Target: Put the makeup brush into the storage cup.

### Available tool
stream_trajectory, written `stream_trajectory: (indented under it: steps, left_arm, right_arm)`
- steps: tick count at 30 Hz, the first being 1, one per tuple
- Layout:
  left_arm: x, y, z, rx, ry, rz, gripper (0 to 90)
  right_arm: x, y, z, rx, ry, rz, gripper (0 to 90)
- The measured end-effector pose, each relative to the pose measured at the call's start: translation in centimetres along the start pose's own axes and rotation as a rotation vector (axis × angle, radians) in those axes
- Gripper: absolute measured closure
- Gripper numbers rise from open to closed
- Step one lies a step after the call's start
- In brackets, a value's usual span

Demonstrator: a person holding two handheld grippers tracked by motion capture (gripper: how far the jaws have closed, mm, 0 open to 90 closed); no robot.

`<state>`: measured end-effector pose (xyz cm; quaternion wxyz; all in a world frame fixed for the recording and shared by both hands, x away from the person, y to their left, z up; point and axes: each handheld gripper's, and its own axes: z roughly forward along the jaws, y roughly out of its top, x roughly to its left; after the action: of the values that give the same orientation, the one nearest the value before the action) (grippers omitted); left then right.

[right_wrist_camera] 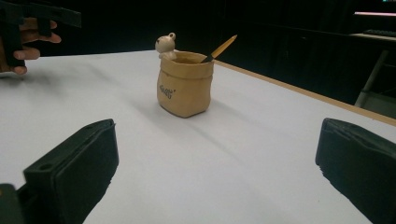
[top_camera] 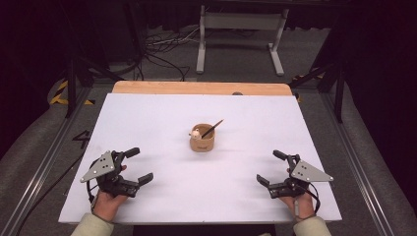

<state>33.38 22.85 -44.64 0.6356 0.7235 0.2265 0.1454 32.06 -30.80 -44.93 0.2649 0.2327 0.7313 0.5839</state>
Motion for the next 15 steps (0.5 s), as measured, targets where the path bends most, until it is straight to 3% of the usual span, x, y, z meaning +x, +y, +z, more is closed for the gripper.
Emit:
stream_trajectory:
  steps: [15]
  left_arm:
    - [0.15, -0.08, 0.01, -0.001, -0.007, -0.022, 0.9]
  right_arm:
    - [0.13, 0.15, 0.17, 0.004, 0.004, 0.009, 0.0]
